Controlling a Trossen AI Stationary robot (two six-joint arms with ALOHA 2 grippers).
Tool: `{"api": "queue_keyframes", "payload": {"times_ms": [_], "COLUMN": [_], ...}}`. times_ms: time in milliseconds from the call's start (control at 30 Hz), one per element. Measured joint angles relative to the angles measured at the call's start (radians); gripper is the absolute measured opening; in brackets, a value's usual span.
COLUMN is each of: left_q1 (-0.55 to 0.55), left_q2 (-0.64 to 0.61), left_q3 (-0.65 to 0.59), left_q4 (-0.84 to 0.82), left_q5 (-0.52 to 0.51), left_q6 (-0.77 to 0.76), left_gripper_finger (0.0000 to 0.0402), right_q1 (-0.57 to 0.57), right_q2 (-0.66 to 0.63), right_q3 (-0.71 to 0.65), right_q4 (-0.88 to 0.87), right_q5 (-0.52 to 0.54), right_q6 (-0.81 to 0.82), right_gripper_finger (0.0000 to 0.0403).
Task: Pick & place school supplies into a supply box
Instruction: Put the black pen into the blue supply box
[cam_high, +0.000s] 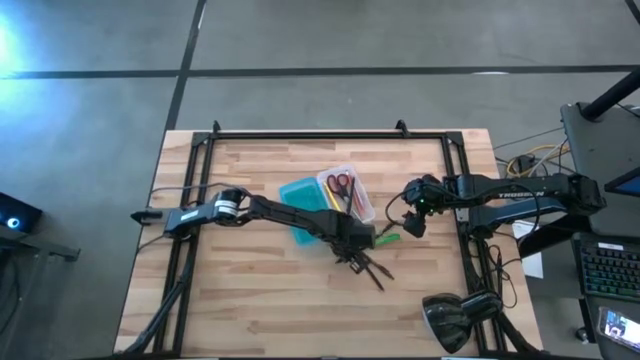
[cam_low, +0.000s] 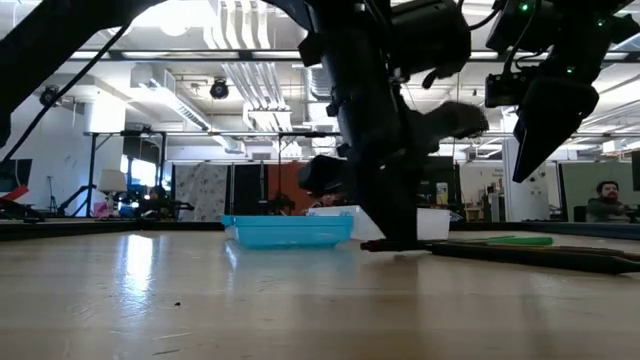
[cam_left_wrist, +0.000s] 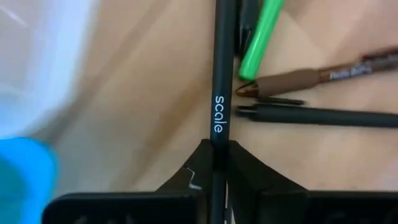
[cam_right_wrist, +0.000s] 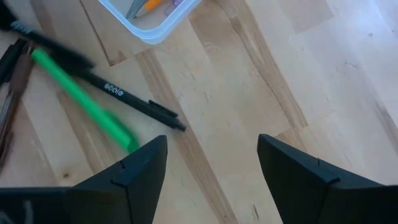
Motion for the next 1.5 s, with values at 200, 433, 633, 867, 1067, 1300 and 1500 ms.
{"api": "queue_keyframes", "payload": {"times_ms": [200,433,633,867,1067,1300,1500], "left_q1": [0.013,0.046,0.126,0.213,0.21,0.208,0.197], "left_q2": [-0.056,-0.098,-0.12,-0.124,-0.124,-0.124,-0.126], "left_q3": [0.019,0.019,0.017,-0.012,-0.115,-0.15,-0.149], "left_q4": [0.0,0.051,0.062,0.103,0.152,0.17,0.122], "left_q5": [-0.014,-0.157,-0.365,-0.364,-0.329,-0.38,-0.346], "left_q6": [-0.046,-0.18,-0.284,-0.367,-0.481,-0.561,-0.52], "left_gripper_finger": [0.0008,0.0008,0.0008,0.0008,0.0008,0.0053,0.0071], "right_q1": [0.0,0.0,0.0,0.0,0.0,0.0,0.0], "right_q2": [0.0,-0.004,-0.043,-0.09,-0.102,-0.101,-0.101], "right_q3": [0.0,0.0,-0.001,-0.001,-0.001,-0.007,-0.016], "right_q4": [0.0,-0.001,-0.003,-0.013,-0.031,-0.046,-0.045], "right_q5": [0.0,0.092,0.133,0.138,0.139,0.136,0.032], "right_q6": [0.018,0.129,0.288,0.355,0.352,0.332,0.225], "right_gripper_finger": [0.0237,0.0235,0.0237,0.0237,0.0237,0.0237,0.0237]}}
